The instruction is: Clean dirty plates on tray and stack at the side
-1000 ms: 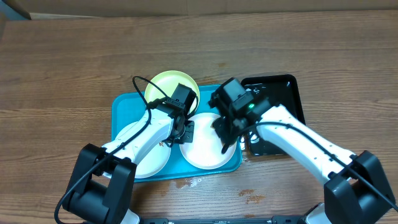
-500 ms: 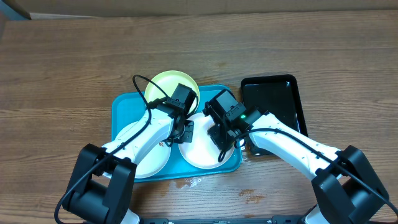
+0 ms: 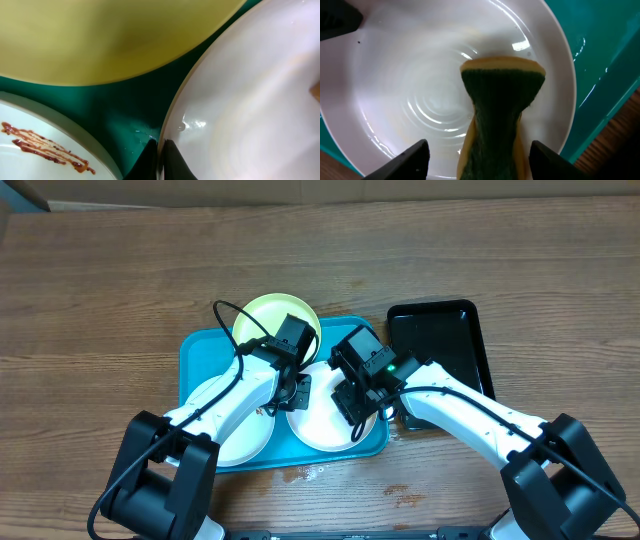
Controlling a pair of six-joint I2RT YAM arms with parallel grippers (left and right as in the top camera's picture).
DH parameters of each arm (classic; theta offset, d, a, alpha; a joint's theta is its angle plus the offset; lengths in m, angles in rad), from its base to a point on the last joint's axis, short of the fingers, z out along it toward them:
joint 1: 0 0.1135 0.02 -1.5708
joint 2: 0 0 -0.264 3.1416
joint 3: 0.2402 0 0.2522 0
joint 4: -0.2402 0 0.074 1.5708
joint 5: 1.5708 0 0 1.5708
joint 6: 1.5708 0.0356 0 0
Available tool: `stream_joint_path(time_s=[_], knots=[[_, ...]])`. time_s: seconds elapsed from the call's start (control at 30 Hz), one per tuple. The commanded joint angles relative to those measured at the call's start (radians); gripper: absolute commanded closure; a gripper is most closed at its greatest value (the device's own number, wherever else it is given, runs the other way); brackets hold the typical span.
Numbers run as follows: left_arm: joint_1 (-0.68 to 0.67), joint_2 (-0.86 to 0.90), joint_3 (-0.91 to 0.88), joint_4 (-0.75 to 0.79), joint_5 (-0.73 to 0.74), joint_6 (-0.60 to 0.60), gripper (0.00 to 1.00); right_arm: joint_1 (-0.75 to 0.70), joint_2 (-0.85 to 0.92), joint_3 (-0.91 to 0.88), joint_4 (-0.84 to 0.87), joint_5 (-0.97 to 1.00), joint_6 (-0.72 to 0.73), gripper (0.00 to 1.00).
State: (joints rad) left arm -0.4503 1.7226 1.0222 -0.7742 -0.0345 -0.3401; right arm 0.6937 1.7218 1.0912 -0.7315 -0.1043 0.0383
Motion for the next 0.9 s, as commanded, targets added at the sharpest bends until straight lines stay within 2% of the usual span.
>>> stream_joint_path(time_s=[0.0, 0.23, 0.43, 0.5, 0.63, 0.73, 0.8, 0.87], knots=[[0.001, 0.016, 0.021, -0.003, -0.017, 0.014, 0.95, -0.001, -0.002, -0.046, 0.013, -0.004, 0.007, 0.37], [0.000, 0.017, 0.018, -0.003, -0.018, 0.011, 0.95, -0.001, -0.002, -0.058, 0.005, -0.005, 0.014, 0.43], [-0.003, 0.017, -0.018, 0.015, -0.018, 0.011, 0.96, -0.001, -0.002, -0.060, 0.005, -0.005, 0.018, 0.55], [-0.003, 0.017, -0.024, 0.021, -0.018, 0.011, 0.96, -0.001, -0.002, -0.067, 0.004, -0.004, 0.018, 0.67], [-0.003, 0.017, -0.034, 0.021, -0.019, 0.012, 0.96, -0.001, -0.002, -0.094, 0.013, -0.005, 0.018, 0.78], [-0.003, 0.017, -0.056, 0.035, -0.021, 0.015, 0.96, -0.001, -0.002, -0.108, 0.019, -0.004, 0.021, 0.79], [-0.003, 0.017, -0.070, 0.047, -0.021, 0.015, 0.96, -0.001, -0.002, -0.109, 0.020, -0.003, 0.021, 0.85], [-0.003, 0.017, -0.074, 0.050, -0.021, 0.016, 0.96, -0.001, -0.002, -0.109, 0.023, 0.001, 0.021, 0.96]])
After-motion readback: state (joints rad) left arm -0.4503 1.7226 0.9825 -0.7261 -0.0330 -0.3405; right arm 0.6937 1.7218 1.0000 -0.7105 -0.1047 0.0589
